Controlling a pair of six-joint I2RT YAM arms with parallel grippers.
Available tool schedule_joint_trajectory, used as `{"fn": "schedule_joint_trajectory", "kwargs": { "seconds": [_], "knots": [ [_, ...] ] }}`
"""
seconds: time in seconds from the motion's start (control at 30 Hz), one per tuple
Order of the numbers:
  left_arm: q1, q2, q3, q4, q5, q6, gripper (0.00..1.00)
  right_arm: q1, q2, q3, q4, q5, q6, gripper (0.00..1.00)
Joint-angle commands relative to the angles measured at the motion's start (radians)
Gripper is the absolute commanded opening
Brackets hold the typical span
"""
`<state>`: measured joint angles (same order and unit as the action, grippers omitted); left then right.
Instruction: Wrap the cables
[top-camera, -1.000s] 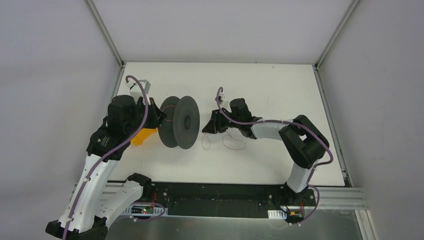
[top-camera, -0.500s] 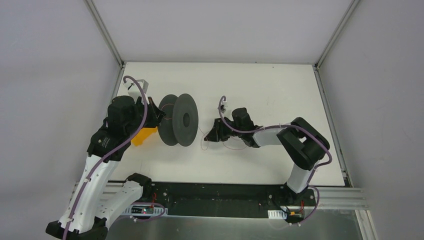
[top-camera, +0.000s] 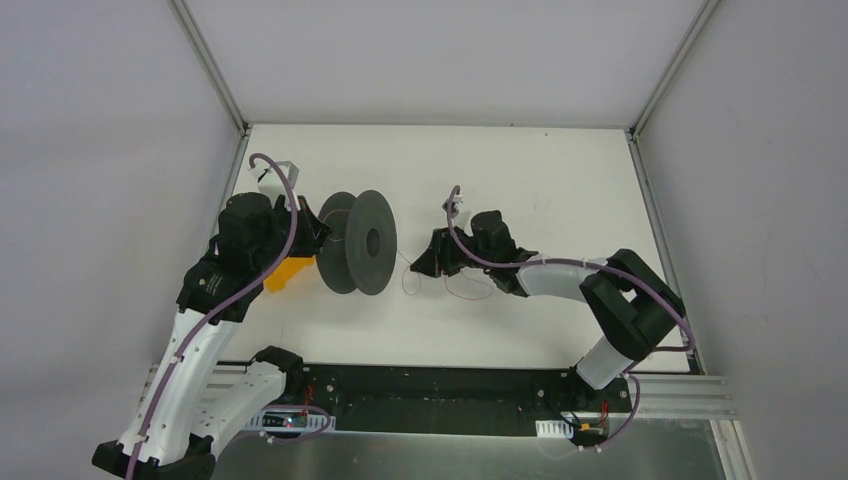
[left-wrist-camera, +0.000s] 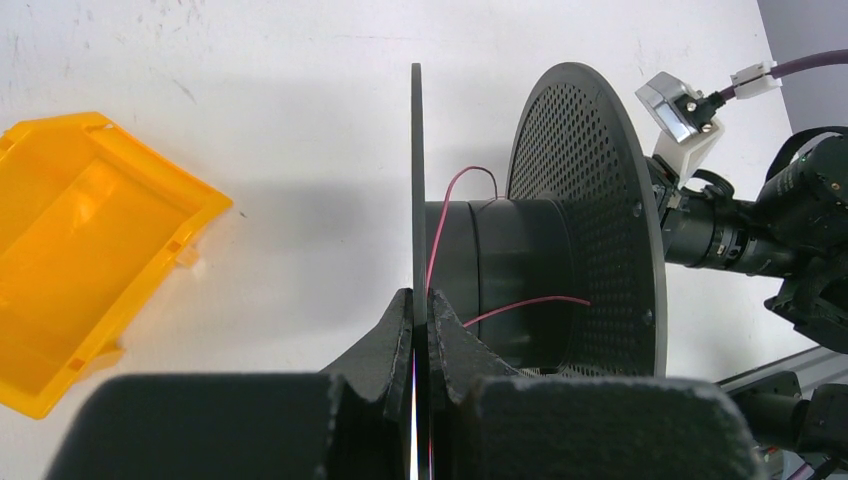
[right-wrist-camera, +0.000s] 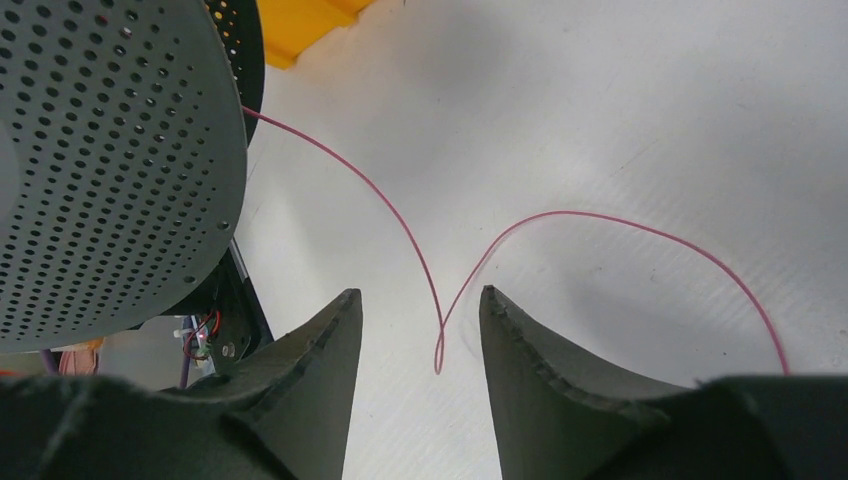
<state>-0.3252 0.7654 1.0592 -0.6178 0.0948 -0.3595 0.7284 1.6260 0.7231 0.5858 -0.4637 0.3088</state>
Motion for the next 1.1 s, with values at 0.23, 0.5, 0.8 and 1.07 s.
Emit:
{"fn": "schedule_joint_trajectory", "kwargs": {
  "seconds": [0.23,0.5,0.8,1.07],
  "knots": [
    [0.012,-0.030,0.011,0.089,-0.026,-0.079,0.00,0.055,0.091,0.026,0.089,-0.041,0.030,0.48],
    [0.025,-0.022,0.035,0.124,-0.072,-0.200,0.00,0.131,0.128,-0.032,0.262,0.050,0.142,0.27],
    [0.028,-0.023,0.000,0.168,-0.215,-0.151,0.00,0.262,-0.098,-0.025,-0.029,0.267,0.042,0.00],
    [0.026,0.026,-0.021,0.168,-0.281,-0.053,0.00,0.466,-0.191,0.188,-0.480,0.457,-0.115,0.00]
  ]
}}
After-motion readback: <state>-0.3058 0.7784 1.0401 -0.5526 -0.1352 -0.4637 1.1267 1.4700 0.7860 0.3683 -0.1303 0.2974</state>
